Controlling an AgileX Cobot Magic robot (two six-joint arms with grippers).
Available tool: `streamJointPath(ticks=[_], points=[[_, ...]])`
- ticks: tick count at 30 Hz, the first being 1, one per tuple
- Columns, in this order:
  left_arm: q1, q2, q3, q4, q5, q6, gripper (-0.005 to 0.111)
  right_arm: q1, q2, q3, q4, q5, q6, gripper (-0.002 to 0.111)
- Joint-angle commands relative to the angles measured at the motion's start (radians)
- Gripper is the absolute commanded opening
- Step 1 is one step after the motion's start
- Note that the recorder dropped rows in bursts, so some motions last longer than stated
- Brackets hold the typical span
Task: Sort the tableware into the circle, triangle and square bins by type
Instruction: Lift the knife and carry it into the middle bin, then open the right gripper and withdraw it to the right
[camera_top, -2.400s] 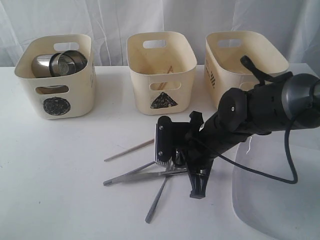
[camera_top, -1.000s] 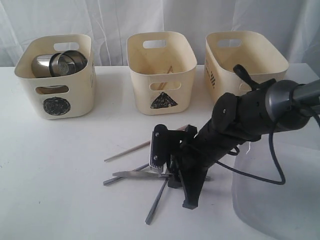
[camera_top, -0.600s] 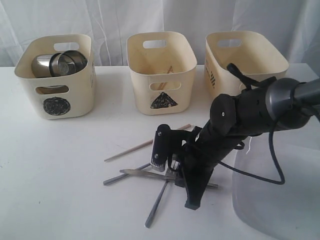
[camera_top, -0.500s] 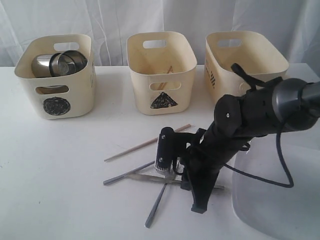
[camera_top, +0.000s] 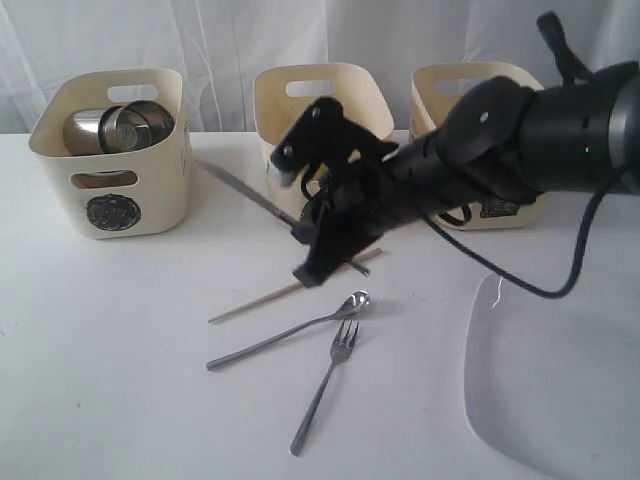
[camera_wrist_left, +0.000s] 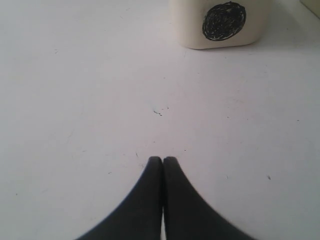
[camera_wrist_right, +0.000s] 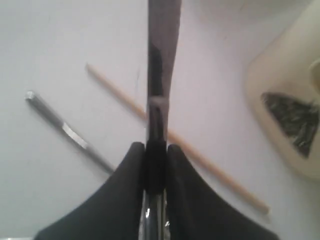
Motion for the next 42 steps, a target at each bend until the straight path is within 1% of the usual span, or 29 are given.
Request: streamJointPath(ticks=[1,3,5,9,11,14,18,21,23,25,28,30,33,35,38,40,42], points=[[-0.001,-0.005,0.002,-0.008,0.0,-0.006,0.0,-0.004,-0.012,-0.14,0.203,-0.033,-0.015,0.0],[-0.001,-0.005,0.002,-0.008,0.0,-0.006,0.0,-0.004,-0.012,-0.181,0.28,-0.086,-0.015,0.0],[-0.001,-0.005,0.002,-0.008,0.0,-0.006,0.0,-0.004,-0.008,-0.205,0.318,-0.18,-0.015,0.0],[-0.001,-0.005,0.002,-0.008,0.0,-0.006,0.0,-0.006,0.023,-0.218,0.318,-0.401,-0.015,0.0],[-0.001,-0.005,0.002,-0.008,0.0,-0.006,0.0,-0.006,0.049,-0.225,0.318,-0.476,-0.015,0.0],[-0.001,-0.005,0.002,-0.008,0.0,-0.006,0.0,-0.006,0.104,-0.267,0.286,-0.537,-0.015,0.0],[-0.001,-0.005,0.002,-0.008,0.0,-0.006,0.0,-0.006,0.22,-0.37,0.217,-0.631,-0.014,0.0],[-0.001,-0.005,0.002,-0.008,0.0,-0.006,0.0,-0.006,0.311,-0.444,0.213,-0.748,-0.014,0.0],[-0.001,-0.005,0.002,-0.008,0.0,-0.006,0.0,-0.006,0.36,-0.481,0.213,-0.785,-0.014,0.002],[-0.001,-0.005,0.002,-0.008,0.0,-0.006,0.0,-0.012,0.399,-0.508,0.213,-0.761,-0.014,0.01],[-0.001,-0.005,0.002,-0.008,0.0,-0.006,0.0,-0.017,0.427,-0.52,0.213,-0.722,-0.014,0.029],[-0.001,-0.005,0.002,-0.008,0.0,-0.006,0.0,-0.017,0.433,-0.52,0.217,-0.726,-0.014,0.037],[-0.001,-0.005,0.002,-0.008,0.0,-0.006,0.0,-0.017,0.428,-0.52,0.226,-0.743,-0.014,0.038],[-0.001,-0.005,0.002,-0.008,0.0,-0.006,0.0,-0.017,0.415,-0.52,0.295,-0.761,-0.014,0.038],[-0.001,-0.005,0.002,-0.008,0.0,-0.006,0.0,-0.017,0.366,-0.515,0.464,-0.767,-0.027,0.038],[-0.001,-0.005,0.002,-0.008,0.0,-0.006,0.0,-0.017,0.32,-0.514,0.646,-0.774,-0.133,0.038],[-0.001,-0.005,0.002,-0.008,0.0,-0.006,0.0,-0.017,0.272,-0.514,0.825,-0.8,-0.33,0.037]])
